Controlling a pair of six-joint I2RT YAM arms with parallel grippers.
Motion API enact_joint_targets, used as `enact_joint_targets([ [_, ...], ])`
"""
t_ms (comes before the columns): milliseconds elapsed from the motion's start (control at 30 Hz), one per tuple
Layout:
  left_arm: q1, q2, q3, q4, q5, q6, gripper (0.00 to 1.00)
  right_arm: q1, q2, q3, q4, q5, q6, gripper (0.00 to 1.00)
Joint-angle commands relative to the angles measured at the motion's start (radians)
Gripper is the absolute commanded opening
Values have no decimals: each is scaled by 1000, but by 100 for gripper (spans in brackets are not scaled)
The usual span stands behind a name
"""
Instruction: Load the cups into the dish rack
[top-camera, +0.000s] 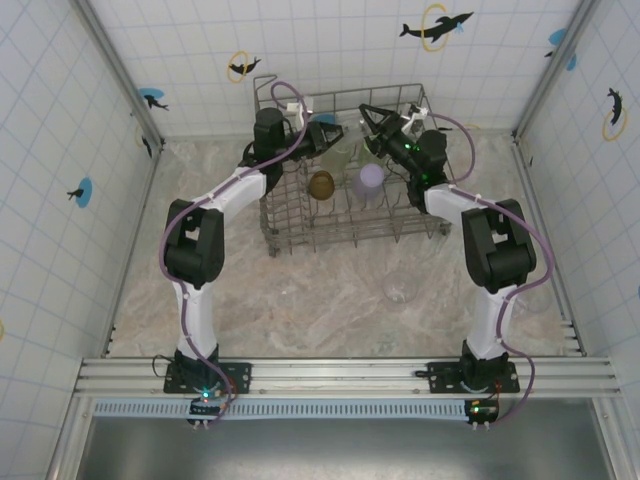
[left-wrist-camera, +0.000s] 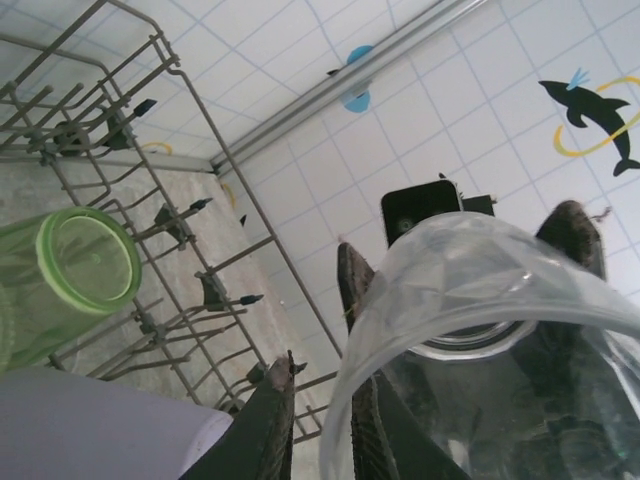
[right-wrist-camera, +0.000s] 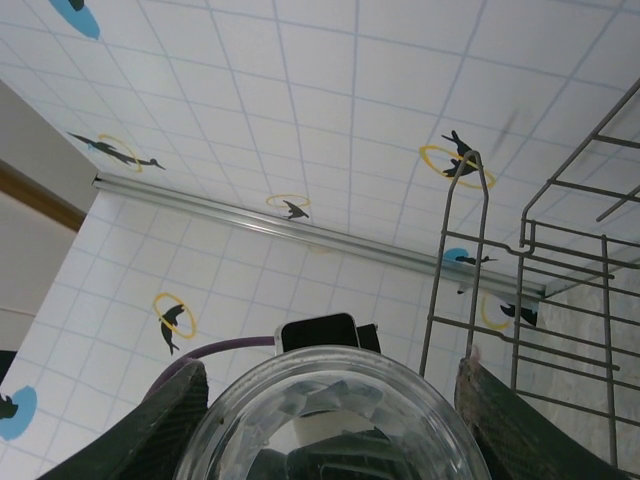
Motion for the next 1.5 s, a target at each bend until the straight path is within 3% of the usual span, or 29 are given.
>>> enact_joint_targets([
  [0, -4, -37, -28, -17, -8, 51, 27, -3, -21, -2, 54, 21, -28, 36],
  [200, 4, -91, -57, -71, -36, 99, 48, -34, -62, -27, 24, 21, -49, 35],
  [433, 23, -174, -126, -109, -53, 137, 53, -84, -96, -28, -10, 10, -93, 35],
  [633, 30, -237, -119, -246, -86, 217, 65, -106, -115, -27, -51, 24, -155, 35],
  [967, 65, -358, -165, -387, -159, 311, 97, -140, -107, 42, -193, 21, -290, 35],
  [1200, 93, -449, -210, -500, -261, 405, 97, -155, -77, 133, -348, 22, -430, 35],
  [1433, 97, -504, -212, -635, -428, 541, 97, -153, -42, 278, -622, 75, -702, 35],
  [1467, 97, -507, -213, -649, -453, 557, 97, -149, -37, 301, -670, 132, -746, 35],
])
